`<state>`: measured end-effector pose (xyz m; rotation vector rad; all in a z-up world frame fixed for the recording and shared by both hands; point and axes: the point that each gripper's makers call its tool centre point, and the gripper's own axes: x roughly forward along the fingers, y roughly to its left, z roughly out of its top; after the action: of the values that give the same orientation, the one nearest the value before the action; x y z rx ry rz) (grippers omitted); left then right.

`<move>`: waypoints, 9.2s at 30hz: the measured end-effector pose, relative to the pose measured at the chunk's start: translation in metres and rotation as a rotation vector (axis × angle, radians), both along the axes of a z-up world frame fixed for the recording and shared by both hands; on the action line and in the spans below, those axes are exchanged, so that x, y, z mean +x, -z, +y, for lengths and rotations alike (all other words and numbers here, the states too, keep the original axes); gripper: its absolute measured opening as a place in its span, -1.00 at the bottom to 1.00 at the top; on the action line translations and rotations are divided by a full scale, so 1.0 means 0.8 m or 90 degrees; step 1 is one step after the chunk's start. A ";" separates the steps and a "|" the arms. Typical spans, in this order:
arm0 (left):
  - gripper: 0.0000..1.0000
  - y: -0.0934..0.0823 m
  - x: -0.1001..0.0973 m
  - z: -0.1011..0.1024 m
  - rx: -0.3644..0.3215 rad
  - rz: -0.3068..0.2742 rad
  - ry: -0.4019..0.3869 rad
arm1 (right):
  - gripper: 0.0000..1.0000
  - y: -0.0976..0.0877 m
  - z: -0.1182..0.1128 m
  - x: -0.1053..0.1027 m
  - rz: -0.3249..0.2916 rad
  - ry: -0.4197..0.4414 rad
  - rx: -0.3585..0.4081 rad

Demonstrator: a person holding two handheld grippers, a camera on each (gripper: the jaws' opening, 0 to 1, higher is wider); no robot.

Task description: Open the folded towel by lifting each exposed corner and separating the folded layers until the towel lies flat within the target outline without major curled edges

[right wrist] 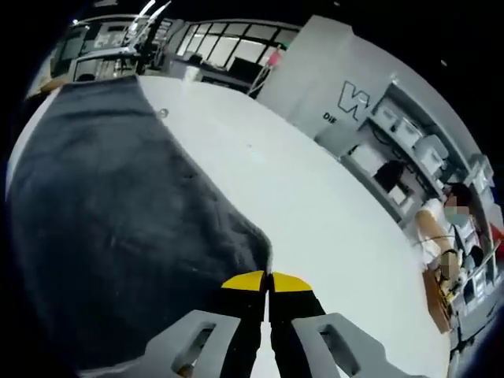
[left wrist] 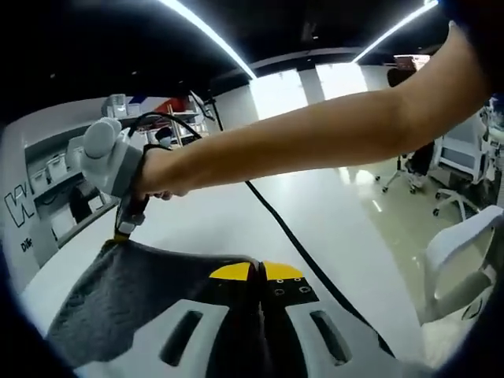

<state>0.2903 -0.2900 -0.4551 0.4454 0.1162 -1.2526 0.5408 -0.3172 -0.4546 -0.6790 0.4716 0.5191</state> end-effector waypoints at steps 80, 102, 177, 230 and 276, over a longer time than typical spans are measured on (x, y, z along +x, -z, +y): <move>-0.41 0.008 -0.029 -0.062 -0.011 0.013 0.031 | -1.00 -0.011 -0.039 -0.002 -0.002 0.041 0.019; -0.65 -0.037 0.000 -0.020 -0.094 0.020 -0.019 | -1.00 -0.019 -0.028 0.007 -0.006 0.030 0.012; -0.75 0.008 -0.027 -0.085 -0.024 0.011 0.066 | -1.00 0.034 -0.035 0.004 0.035 0.029 0.002; -0.98 0.021 -0.047 -0.093 -0.012 0.010 0.096 | -1.00 0.036 -0.041 0.012 0.027 0.030 0.030; -0.99 -0.058 0.001 0.050 -0.079 -0.054 -0.078 | -1.00 -0.027 0.017 -0.023 -0.014 0.002 0.073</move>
<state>0.2911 -0.2497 -0.4090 0.3775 -0.0056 -1.1120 0.5226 -0.3034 -0.4328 -0.5738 0.4195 0.5306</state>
